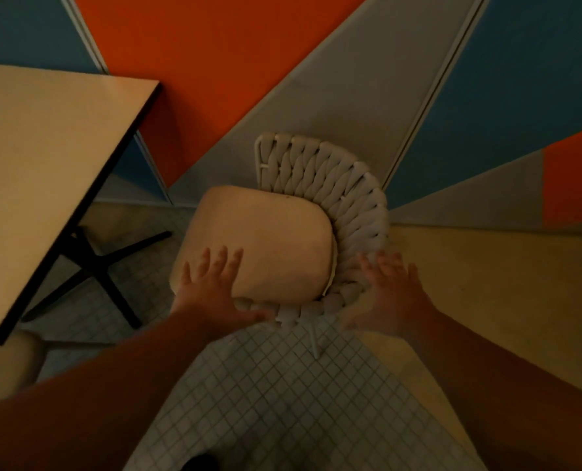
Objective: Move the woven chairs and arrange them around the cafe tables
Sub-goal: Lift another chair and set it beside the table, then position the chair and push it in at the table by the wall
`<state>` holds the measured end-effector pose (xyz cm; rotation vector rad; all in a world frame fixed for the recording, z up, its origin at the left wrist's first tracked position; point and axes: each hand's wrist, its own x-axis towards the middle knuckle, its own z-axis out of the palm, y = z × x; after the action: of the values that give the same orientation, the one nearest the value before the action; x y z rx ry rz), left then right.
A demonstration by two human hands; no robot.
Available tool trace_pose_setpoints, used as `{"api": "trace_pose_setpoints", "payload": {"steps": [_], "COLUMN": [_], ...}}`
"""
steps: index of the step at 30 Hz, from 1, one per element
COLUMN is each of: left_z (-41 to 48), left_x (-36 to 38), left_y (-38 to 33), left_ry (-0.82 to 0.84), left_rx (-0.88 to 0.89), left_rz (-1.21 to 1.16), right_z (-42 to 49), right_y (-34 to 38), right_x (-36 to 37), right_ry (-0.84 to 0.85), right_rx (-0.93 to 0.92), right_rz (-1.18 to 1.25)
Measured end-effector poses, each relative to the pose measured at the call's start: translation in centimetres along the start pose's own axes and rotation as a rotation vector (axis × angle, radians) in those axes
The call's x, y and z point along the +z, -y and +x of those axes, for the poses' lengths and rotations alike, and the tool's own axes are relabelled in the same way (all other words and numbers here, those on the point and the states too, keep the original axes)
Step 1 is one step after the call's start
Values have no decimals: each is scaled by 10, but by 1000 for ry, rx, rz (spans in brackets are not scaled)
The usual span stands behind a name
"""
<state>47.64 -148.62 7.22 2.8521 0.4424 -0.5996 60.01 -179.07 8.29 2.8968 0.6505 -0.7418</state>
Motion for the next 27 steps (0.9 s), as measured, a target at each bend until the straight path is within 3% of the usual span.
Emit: {"api": "trace_pose_setpoints", "payload": {"steps": [7,11,18,27], "left_z": [-42,-30,40,96], "left_x": [-68,-82,-106,-121], "left_y": [7,-5,-22,-75], "left_ry": [-95,-79,-76,-112], "left_rx": [-71,-111,-121,-385], "left_rz": [-75,-112,-109,-230], "right_z": [-41,-20,67,196], "right_y": [-39,-46,-67,-105], "right_x": [-96,-132,-169,-221], "right_ry": [-154,-155,-149,-56], "right_rx": [-88,-169,-226,-446], "right_rz": [26,-19,-50,-98]}}
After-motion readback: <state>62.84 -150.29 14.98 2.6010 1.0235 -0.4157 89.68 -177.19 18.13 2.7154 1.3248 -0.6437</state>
